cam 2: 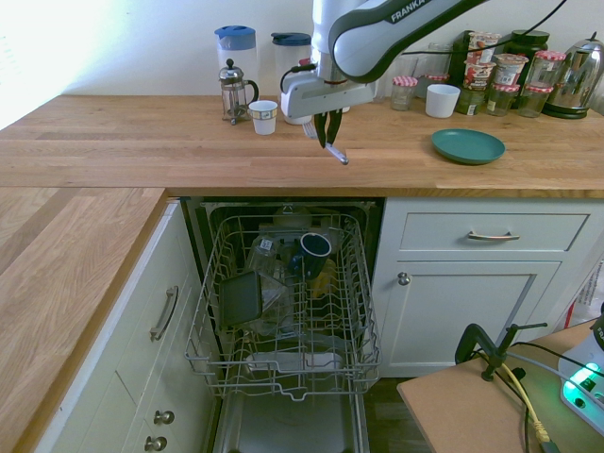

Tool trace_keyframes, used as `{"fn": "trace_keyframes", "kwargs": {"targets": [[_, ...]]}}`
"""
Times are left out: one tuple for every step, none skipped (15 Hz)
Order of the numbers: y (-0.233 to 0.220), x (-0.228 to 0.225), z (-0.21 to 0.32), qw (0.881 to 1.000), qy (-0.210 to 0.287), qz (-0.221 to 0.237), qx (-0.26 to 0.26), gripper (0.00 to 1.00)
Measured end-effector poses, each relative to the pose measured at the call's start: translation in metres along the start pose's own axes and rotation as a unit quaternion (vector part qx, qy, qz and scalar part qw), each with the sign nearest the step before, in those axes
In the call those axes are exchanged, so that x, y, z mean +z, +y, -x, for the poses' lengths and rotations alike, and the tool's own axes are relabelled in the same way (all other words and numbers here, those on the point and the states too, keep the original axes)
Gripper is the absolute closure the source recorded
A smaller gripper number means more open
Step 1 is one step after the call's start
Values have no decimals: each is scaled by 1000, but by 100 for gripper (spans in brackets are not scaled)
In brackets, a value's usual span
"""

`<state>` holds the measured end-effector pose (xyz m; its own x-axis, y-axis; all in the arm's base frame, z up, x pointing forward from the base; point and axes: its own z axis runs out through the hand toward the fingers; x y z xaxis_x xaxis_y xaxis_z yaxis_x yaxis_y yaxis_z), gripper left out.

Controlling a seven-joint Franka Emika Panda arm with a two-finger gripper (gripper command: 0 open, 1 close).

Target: Put the fork in the dishwasher

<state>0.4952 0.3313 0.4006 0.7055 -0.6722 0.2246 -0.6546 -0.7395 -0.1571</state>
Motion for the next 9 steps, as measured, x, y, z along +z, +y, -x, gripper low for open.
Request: {"fn": "trace_keyframes", "kwargs": {"targets": [[3,1,24,1000,0,0,13,100],[9,3,48,1000,-1,0,26,100],[17,5,67,999,-1,1,37,100],[26,5,86,999,-1,4,50,100],[35,6,104,998,-2,4,64,100],[44,9,121,997,-2,5,75,100],[51,13,138,997,-3,6,83,100],[57,18,152,996,-3,5,88,100],[61,25,161,996,-5,4,94,100]]}}
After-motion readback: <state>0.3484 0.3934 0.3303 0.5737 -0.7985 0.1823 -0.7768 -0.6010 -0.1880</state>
